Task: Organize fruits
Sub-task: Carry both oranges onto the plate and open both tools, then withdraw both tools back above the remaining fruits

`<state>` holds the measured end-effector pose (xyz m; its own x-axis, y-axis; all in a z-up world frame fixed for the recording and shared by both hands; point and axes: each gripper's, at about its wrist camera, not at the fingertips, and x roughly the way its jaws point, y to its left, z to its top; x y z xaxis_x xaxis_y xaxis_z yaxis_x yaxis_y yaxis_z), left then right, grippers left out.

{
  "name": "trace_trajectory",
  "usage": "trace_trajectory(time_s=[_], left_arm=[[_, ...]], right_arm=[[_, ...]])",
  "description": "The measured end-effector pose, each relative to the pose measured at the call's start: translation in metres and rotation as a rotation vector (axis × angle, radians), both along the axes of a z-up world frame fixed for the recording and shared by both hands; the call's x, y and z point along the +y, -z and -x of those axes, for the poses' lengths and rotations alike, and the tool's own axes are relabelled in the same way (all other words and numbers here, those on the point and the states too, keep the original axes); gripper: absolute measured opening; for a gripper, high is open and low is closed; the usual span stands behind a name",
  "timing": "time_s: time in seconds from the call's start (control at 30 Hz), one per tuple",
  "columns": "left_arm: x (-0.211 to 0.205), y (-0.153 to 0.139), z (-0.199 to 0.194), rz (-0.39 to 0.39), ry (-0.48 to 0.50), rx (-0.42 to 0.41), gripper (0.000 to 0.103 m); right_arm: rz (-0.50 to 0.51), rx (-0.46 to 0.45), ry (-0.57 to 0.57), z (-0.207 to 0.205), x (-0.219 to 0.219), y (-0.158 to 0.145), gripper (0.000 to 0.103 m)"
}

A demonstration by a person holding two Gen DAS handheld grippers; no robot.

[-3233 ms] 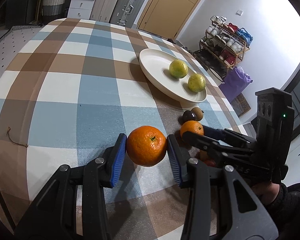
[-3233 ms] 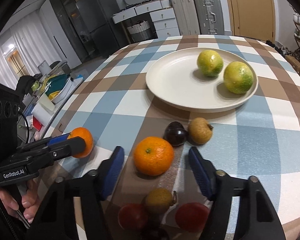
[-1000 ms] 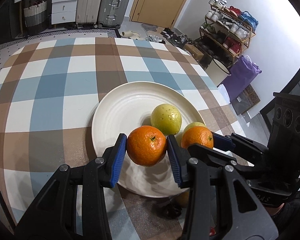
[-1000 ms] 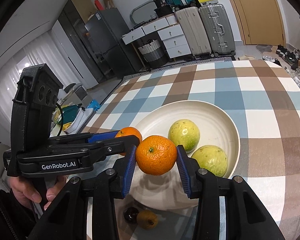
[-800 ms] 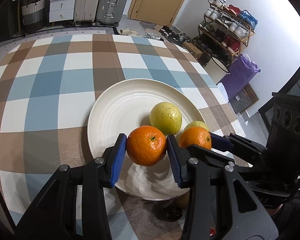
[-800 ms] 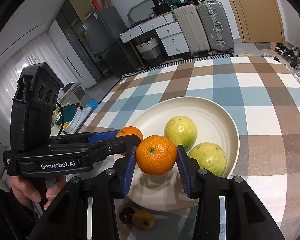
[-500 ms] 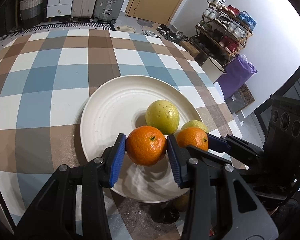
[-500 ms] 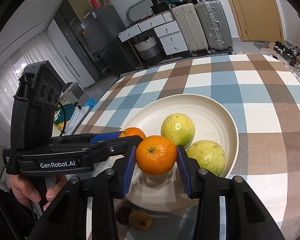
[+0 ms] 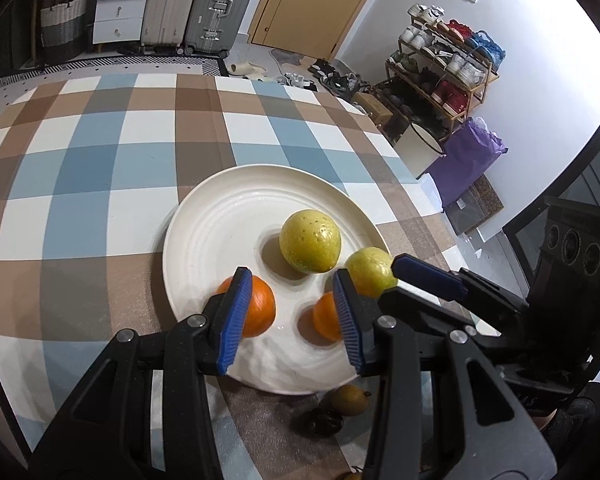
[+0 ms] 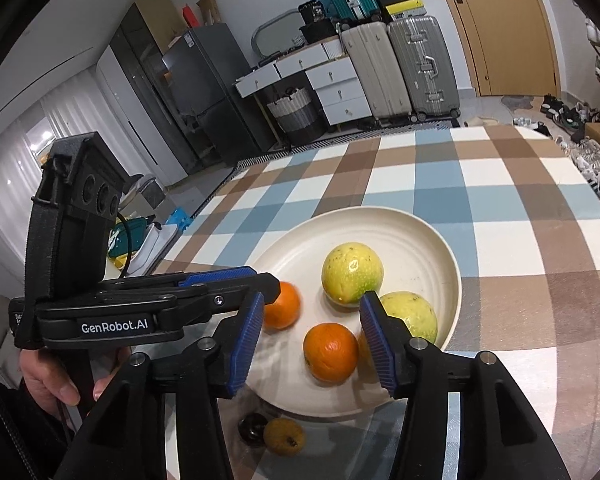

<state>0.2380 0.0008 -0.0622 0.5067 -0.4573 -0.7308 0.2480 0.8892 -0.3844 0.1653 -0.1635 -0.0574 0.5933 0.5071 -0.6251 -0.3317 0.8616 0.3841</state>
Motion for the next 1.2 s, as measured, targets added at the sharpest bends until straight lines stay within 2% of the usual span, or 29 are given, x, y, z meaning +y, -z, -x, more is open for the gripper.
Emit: trace_trajectory(time_s=[0.1, 0.23, 0.4, 0.47, 0.53, 0.77, 0.87, 0.93, 1.2], left_arm=[[0.002, -0.007, 0.009, -0.004, -0.007, -0.014, 0.038], [0.004, -0.016, 0.025, -0.006, -0.003, -0.034, 0.043], [0.003, -0.024, 0.048, -0.020, -0.007, -0.057, 0.045], [0.001, -0.026, 0.056, -0.024, -0.010, -0.064, 0.047], [0.002, -0.029, 0.066, -0.026, -0.015, -0.077, 0.057], [0.005, -0.033, 0.092, -0.028, -0.044, -0.096, 0.069], [0.008, -0.037, 0.101, -0.034, -0.053, -0.109, 0.074], [0.010, -0.040, 0.109, -0.042, -0.064, -0.121, 0.081], [0.018, -0.051, 0.138, -0.105, -0.119, -0.157, 0.087]], right_arm=[[-0.003, -0.013, 0.012, 0.005, -0.003, -0.005, 0.052], [-0.018, -0.042, 0.027, 0.016, -0.007, -0.014, 0.065], [-0.024, -0.068, 0.039, 0.031, -0.011, -0.021, 0.065], [-0.022, -0.076, 0.042, 0.038, -0.012, -0.024, 0.067], [-0.021, -0.085, 0.045, 0.045, -0.012, -0.026, 0.070], [-0.018, -0.106, 0.049, 0.067, -0.012, -0.030, 0.075], [-0.015, -0.125, 0.050, 0.077, -0.012, -0.035, 0.081], [-0.018, -0.143, 0.052, 0.082, -0.012, -0.039, 0.083], [-0.022, -0.201, 0.042, 0.111, -0.008, -0.052, 0.092]])
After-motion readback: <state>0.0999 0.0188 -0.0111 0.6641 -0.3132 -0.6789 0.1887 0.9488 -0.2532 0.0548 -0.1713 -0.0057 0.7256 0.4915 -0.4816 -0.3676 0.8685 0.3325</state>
